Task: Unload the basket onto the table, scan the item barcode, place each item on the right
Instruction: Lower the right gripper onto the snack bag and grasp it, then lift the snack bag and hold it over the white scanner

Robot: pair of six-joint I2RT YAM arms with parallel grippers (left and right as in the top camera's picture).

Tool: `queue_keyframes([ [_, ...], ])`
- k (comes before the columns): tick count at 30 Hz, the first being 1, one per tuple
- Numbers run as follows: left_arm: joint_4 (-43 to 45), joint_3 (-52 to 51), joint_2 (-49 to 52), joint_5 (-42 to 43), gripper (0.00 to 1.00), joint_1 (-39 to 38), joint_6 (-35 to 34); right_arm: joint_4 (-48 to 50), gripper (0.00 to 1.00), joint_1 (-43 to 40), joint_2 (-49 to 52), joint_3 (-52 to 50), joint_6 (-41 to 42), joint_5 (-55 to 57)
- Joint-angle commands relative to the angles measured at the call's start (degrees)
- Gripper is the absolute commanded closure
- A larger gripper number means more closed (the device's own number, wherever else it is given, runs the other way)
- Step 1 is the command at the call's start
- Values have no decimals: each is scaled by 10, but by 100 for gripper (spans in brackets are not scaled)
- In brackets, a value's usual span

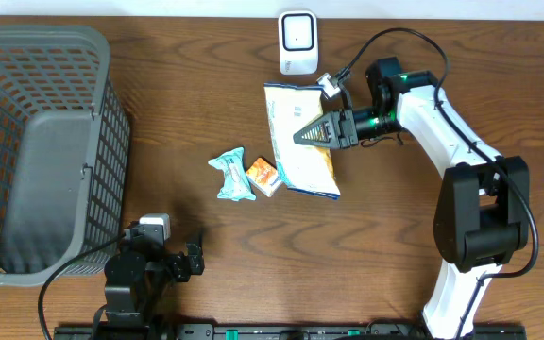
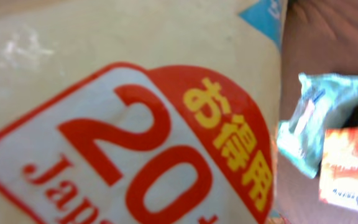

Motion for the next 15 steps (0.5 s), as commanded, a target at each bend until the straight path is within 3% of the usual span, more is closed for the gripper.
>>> queue_keyframes([
  [1,-1,-8,-1,7,2,1,-5,-38,99,7,-21,5,-254,-46],
  [10,-1,-8,-1,7,2,1,-5,-198,99,26,-22,5,-457,-20],
  [15,-1,-8,-1,7,2,1,-5,-337,99,31,-22,4,-626,13],
])
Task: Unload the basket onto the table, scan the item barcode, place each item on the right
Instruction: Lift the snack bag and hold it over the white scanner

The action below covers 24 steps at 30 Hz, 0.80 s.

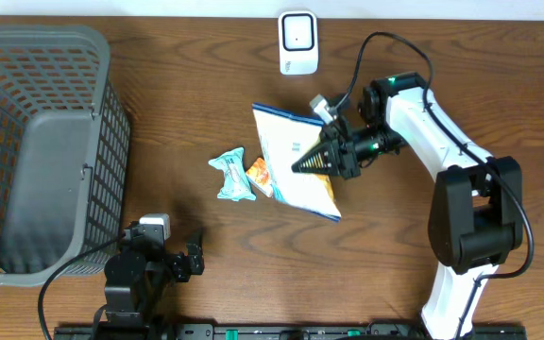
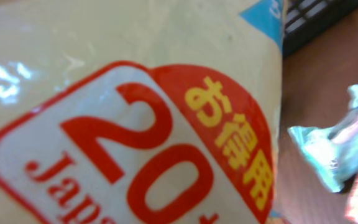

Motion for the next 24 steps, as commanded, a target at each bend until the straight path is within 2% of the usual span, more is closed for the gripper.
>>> queue_keyframes([
  [1,-1,-8,-1,7,2,1,-5,-28,99,2,-23,5,-135,3],
  [7,-1,-8,-1,7,2,1,-5,-14,99,-4,-23,5,-59,77],
  [9,-1,-8,-1,7,2,1,-5,30,99,-6,-23,6,9,96],
  [11,-1,-8,-1,7,2,1,-5,120,99,-7,-23,8,130,135],
  [13,-1,-8,-1,7,2,1,-5,250,98,-7,-23,10,340,246],
  [15,-1,-8,-1,7,2,1,-5,366,99,-3,-23,11,593,469],
  [16,-1,-8,-1,7,2,1,-5,379,99,2,-24,17,655,587],
  [18,-1,-8,-1,7,2,1,-5,365,99,9,-25,31,657,668],
  [21,-1,-8,-1,7,2,1,-5,354,99,21,-34,48,647,717],
  [24,-1,-8,-1,7,2,1,-5,385,99,42,-39,54,647,822],
])
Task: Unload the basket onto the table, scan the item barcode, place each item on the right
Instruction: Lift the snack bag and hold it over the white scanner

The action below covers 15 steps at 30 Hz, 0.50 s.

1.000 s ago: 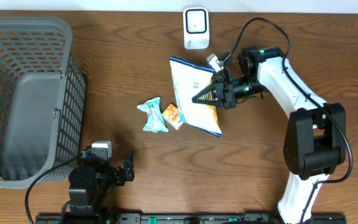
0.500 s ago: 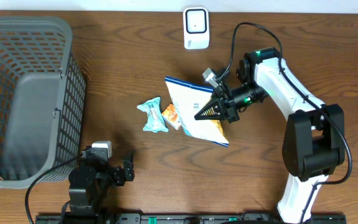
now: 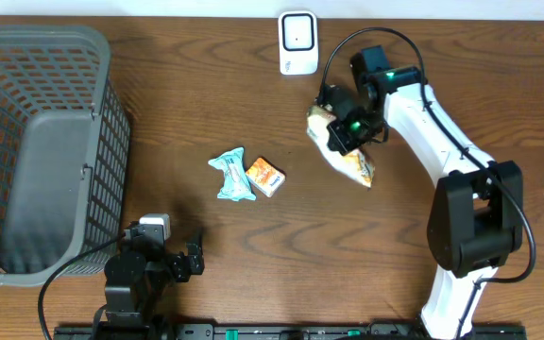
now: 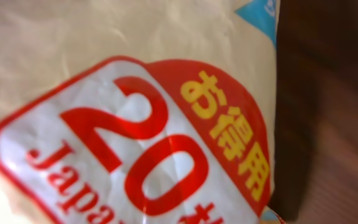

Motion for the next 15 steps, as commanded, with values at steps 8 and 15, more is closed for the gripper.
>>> queue_keyframes([
  [8,-1,-8,-1,7,2,1,-5,251,99,87,-14,22,11,466],
  [15,-1,-8,-1,7,2,1,-5,437,99,105,43,27,-62,515],
])
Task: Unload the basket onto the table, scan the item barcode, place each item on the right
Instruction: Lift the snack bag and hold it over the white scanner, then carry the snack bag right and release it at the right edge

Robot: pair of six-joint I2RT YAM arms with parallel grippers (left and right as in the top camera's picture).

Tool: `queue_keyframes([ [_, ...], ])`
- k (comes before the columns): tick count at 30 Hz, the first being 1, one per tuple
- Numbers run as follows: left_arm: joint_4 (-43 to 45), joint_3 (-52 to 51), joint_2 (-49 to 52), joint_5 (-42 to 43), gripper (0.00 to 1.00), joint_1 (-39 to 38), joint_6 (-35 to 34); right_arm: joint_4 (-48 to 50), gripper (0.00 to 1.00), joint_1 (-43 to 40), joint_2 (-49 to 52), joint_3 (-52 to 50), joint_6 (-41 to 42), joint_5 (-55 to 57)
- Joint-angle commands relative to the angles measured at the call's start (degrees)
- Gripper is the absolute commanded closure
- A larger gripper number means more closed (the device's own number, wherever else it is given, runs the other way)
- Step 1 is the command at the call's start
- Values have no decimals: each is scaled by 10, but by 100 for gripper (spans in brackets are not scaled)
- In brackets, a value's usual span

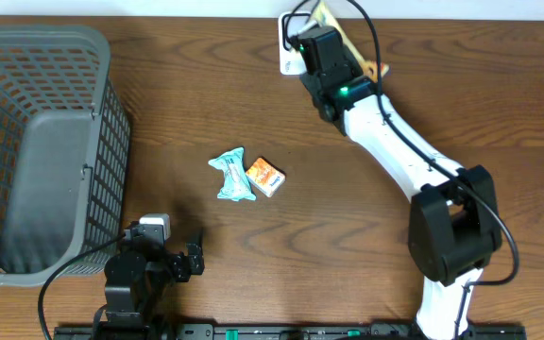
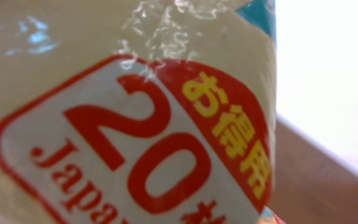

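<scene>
My right gripper [image 1: 321,45] is at the table's back edge, shut on the snack bag [image 1: 352,45], a cream packet with a red "20" badge. The packet fills the right wrist view [image 2: 135,124] and hides the fingers there. From overhead only a thin tan strip of the bag shows behind the wrist. The white barcode scanner [image 1: 288,59] sits right under the gripper, mostly covered by it. My left gripper [image 1: 193,259] rests at the front left of the table, far from the bag, and its jaws are too small to read.
A grey mesh basket [image 1: 36,142] takes up the left side. A teal wrapped packet [image 1: 230,177] and a small orange packet [image 1: 263,176] lie mid-table. A blue bottle stands at the right edge. A bright white surface [image 2: 328,62] shows beside the bag.
My right gripper, still holding the bag, has moved from right of the scanner, over the table, to directly above the scanner at the back edge. The left arm has not moved.
The right gripper first held the bag low beside the two small packets at mid-table. It then held the bag tilted there, later lifted it clear to the right of the scanner, and now holds it over the scanner.
</scene>
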Motion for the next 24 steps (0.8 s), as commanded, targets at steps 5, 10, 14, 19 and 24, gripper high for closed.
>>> queue_keyframes([
  [5,-1,-8,-1,7,2,1,-5,52,99,3,113,84,-86,114],
  [10,-1,-8,-1,7,2,1,-5,43,99,6,204,204,-123,148],
  [14,-1,-8,-1,7,2,1,-5,19,99,9,254,284,-132,148],
  [19,-1,-8,-1,7,2,1,-5,-8,99,8,276,310,-90,182],
  [24,-1,-8,-1,7,2,1,-5,-146,99,-10,247,334,-10,188],
])
